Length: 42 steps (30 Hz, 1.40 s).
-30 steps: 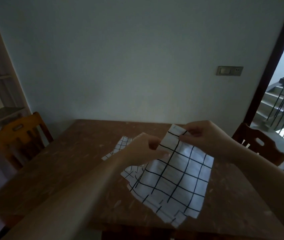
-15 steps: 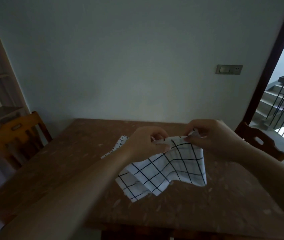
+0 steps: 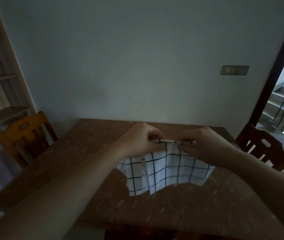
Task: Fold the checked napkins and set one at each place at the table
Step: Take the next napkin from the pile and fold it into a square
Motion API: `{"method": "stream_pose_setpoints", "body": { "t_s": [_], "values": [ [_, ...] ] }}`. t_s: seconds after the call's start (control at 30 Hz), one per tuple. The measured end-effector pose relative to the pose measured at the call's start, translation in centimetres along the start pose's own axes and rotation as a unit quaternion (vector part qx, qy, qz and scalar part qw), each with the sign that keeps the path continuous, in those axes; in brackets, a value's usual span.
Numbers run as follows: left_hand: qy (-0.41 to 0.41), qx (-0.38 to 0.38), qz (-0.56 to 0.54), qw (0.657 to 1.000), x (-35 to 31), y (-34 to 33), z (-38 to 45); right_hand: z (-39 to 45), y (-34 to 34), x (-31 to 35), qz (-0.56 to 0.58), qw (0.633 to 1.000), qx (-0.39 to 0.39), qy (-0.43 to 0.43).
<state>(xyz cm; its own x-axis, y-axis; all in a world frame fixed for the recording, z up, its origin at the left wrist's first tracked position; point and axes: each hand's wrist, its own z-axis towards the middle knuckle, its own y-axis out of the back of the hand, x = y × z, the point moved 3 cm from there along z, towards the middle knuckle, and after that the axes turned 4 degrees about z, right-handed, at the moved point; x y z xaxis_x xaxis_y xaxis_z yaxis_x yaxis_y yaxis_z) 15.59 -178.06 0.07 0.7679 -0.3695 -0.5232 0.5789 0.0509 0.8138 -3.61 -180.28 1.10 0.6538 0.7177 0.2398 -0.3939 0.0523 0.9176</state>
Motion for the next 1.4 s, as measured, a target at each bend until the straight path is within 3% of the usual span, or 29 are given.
{"method": "stream_pose_setpoints", "body": {
  "t_s": [0.1, 0.23, 0.37, 0.6, 0.83, 1.0, 1.23, 1.4],
  "values": [
    [0.035, -0.020, -0.019, 0.999, 1.5, 1.1, -0.8, -0.4, 0.7, -0.9, 0.051, 0.998, -0.028, -0.019],
    [0.085, -0.096, -0.220, 0.967, 2.7, 1.7, -1.4, -1.0, 1.1, -1.3, 0.110, 0.993, -0.037, -0.037],
    [0.103, -0.103, -0.342, 0.928, 1.8, 0.9, -1.1, -0.8, 0.6, 0.1, 0.106, 0.993, -0.049, -0.011],
    [0.090, -0.087, -0.358, 0.925, 0.5, 0.3, -0.1, -0.2, -0.2, 1.8, 0.078, 0.989, -0.122, 0.042],
    [0.108, -0.005, -0.403, 0.909, 0.3, 0.0, 0.3, -0.4, 1.1, 2.5, 0.004, 0.974, -0.170, 0.148],
    [0.145, 0.026, -0.460, 0.876, 1.2, 0.3, 0.1, -0.7, 2.0, 2.1, 0.109, 0.978, -0.161, 0.075],
    [0.154, -0.030, -0.408, 0.899, 0.9, 0.7, 0.5, -0.6, 2.8, 1.0, 0.279, 0.940, -0.194, -0.008],
    [0.128, -0.097, -0.278, 0.947, 0.2, 0.4, 1.0, -0.7, 3.8, 1.8, 0.342, 0.921, -0.184, -0.016]
  ]
}}
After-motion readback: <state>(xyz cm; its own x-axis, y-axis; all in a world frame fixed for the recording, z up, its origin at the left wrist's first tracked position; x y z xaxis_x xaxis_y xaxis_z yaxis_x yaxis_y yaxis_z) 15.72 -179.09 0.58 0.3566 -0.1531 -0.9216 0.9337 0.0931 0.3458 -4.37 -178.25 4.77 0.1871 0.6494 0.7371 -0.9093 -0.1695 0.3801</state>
